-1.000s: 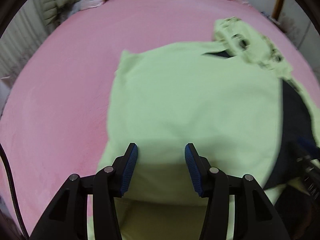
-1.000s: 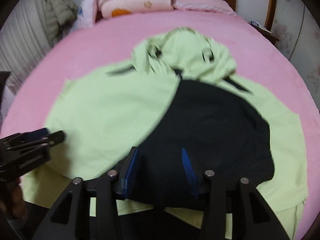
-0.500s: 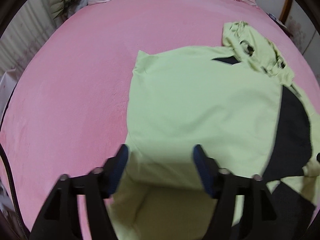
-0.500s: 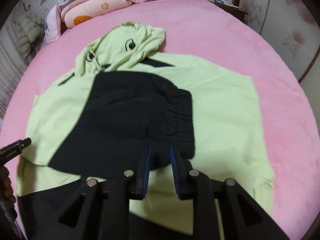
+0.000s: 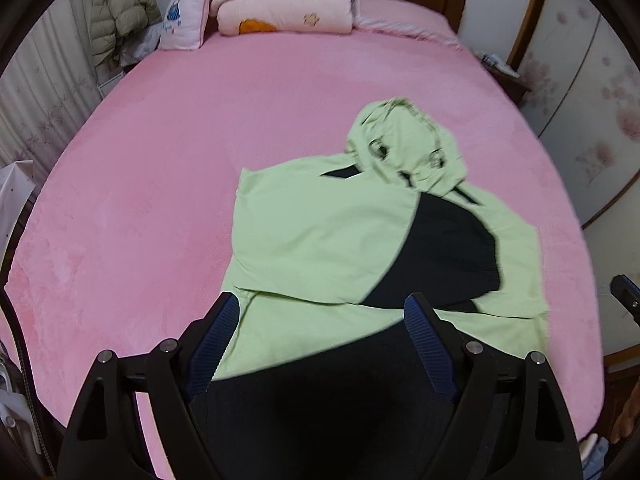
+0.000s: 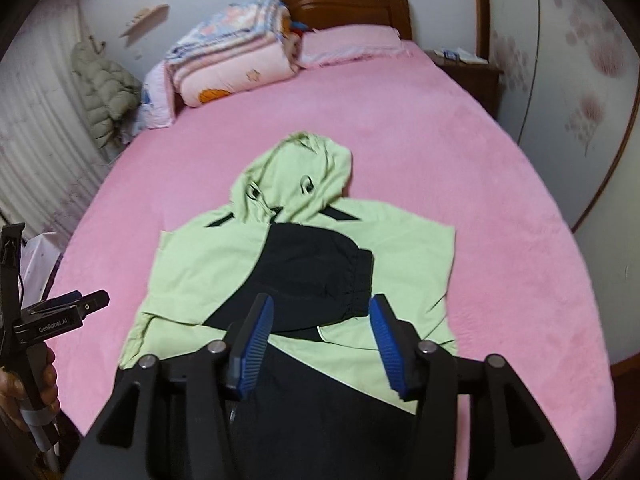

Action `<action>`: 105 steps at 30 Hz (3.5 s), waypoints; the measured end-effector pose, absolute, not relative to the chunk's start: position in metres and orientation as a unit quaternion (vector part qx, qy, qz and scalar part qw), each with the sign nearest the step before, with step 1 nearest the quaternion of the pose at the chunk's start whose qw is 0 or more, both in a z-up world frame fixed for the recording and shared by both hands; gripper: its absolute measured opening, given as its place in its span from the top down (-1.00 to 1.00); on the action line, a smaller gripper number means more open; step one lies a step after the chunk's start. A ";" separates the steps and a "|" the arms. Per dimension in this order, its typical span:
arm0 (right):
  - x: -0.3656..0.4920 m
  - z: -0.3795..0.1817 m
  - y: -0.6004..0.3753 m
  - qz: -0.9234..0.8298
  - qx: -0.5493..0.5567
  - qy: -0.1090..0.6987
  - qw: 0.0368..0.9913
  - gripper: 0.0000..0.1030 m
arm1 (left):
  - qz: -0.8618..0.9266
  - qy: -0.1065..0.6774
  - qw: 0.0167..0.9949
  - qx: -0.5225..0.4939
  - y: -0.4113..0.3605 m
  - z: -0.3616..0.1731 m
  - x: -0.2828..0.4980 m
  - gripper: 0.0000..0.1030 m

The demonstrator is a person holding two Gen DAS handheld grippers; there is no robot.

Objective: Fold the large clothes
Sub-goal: 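Move both open grippers to the black hem of the jacket, then grasp the black hem edge with both grippers, then lift the held hem with both grippers and fold it toward the hood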

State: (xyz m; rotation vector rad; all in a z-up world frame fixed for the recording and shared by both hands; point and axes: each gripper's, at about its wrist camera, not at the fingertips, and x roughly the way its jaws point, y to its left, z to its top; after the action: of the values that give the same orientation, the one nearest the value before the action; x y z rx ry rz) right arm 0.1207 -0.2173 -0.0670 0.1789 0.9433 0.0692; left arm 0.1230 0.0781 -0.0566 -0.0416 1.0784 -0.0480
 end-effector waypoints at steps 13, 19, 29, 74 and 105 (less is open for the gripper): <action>0.034 -0.018 -0.223 0.031 0.096 0.426 0.899 -0.07 | -0.049 0.478 0.875 -0.065 0.096 0.001 0.039 -0.62; -0.013 -0.027 -0.220 0.002 0.108 0.435 0.894 -0.07 | -0.058 0.475 0.875 -0.075 0.125 -0.016 0.006 -0.62; -0.077 -0.093 -0.222 -0.040 0.131 0.488 0.862 -0.18 | -0.059 0.554 0.830 -0.033 0.175 -0.114 -0.036 -0.62; -0.112 -0.270 -0.272 -0.054 0.112 0.622 0.773 0.54 | -0.062 0.672 0.738 -0.014 0.232 -0.287 -0.058 -0.84; 0.171 -0.093 -0.350 0.050 0.198 0.491 0.847 0.72 | 0.058 0.550 0.799 -0.236 0.213 -0.111 0.225 0.81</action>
State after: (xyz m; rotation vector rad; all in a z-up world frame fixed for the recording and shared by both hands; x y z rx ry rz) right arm 0.1706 -0.3497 -0.0929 0.4177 1.0344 0.1060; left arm 0.2252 0.2128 -0.1107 -0.5073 1.1791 0.1255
